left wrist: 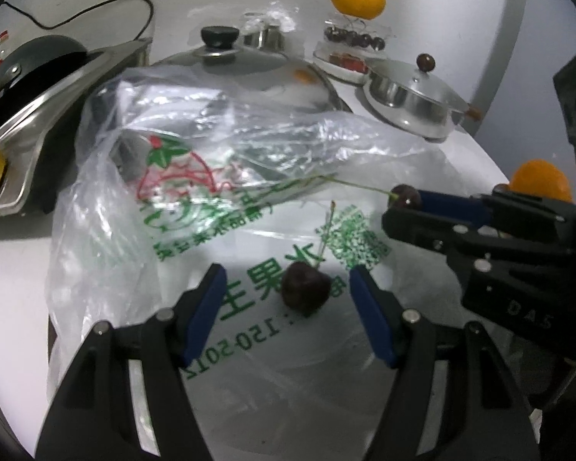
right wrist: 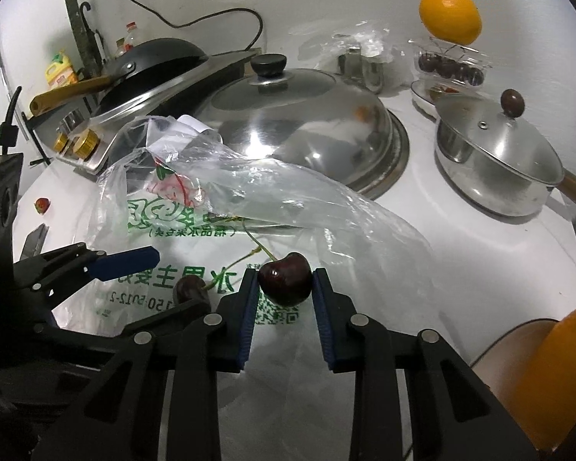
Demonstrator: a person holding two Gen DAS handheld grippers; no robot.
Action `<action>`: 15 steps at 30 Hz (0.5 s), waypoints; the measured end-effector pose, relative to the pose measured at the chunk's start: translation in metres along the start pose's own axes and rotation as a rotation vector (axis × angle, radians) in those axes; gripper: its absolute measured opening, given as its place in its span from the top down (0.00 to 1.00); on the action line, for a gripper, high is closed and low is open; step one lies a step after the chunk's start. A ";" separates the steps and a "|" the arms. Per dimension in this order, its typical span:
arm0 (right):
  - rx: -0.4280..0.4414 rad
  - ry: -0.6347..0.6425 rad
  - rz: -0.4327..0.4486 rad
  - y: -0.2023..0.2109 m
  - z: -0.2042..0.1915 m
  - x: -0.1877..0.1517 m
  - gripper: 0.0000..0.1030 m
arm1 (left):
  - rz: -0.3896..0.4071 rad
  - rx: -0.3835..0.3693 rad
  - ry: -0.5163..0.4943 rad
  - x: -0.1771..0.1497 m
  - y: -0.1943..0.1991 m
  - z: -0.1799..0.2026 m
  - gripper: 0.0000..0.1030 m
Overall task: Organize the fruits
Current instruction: 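Close the right gripper on a dark cherry while the left gripper grasps another cherry, then carry both cherries over the white plate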
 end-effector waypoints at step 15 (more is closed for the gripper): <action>-0.005 -0.010 0.002 0.010 0.006 -0.011 0.71 | -0.017 -0.004 -0.070 0.000 -0.008 0.017 0.69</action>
Point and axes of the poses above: each gripper's, at about its wrist camera, not at the fingertips, and y roughly against the way its jaws point, z to its right, x to its top, the point moved 1 cm from there along -y, roughly the way its jaws point, and after that the axes turned 2 degrees about -y, right-handed, at the moved point
